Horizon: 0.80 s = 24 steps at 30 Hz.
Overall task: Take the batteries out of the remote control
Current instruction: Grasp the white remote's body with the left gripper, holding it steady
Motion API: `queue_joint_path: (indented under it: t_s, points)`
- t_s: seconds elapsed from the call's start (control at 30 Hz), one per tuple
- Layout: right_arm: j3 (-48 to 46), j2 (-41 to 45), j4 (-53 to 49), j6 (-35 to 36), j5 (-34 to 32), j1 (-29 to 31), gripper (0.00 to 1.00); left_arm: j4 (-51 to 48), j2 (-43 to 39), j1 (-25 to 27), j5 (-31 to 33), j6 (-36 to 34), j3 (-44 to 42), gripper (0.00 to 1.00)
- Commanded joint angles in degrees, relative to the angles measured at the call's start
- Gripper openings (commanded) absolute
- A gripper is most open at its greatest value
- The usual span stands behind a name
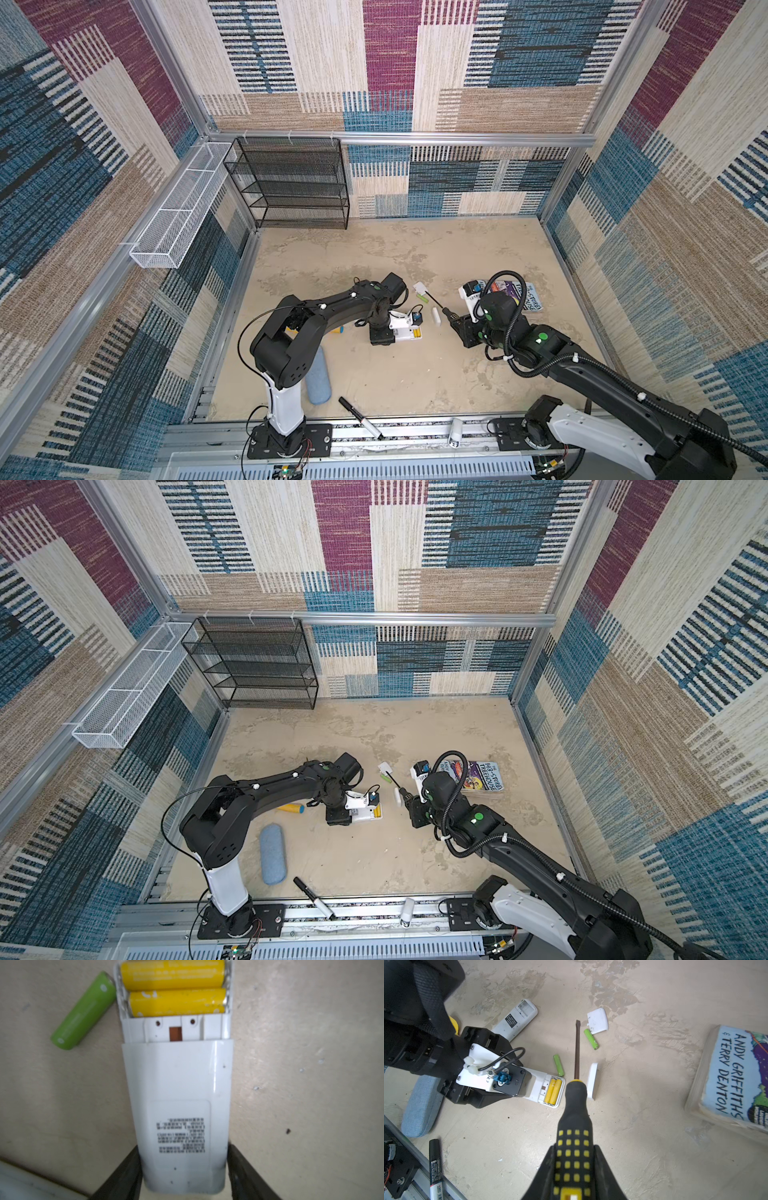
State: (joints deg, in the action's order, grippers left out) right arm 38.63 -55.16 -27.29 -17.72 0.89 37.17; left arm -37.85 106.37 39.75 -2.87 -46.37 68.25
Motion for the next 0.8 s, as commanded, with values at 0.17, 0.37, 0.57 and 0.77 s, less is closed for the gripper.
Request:
queue_joint_path:
  t_s: [0.17, 0.37, 0.57, 0.77]
  points:
    - [-0.25, -0.48, 1.39, -0.04, 3.65, 0.01, 0.0, -3.12, -3.27, -3.9, 2.7, 4.23, -3.75, 0.64]
    - [-2.34, 0.11, 1.01, -2.6, 6.73, 0.97, 0.0, -1.51, -5.81, -4.92, 1.27, 5.41, -5.6, 0.65]
    - [-2.53, 0.91, 1.6, -3.42, 6.05, 1.06, 0.0, -1.53, -6.17, -4.53, -2.53, 6.37, -3.32, 0.74]
    - [-2.35, 0.23, 2.49, -2.69, 6.22, 1.06, 0.0, -2.91, -3.87, -2.16, -5.1, 6.99, -1.01, 0.76]
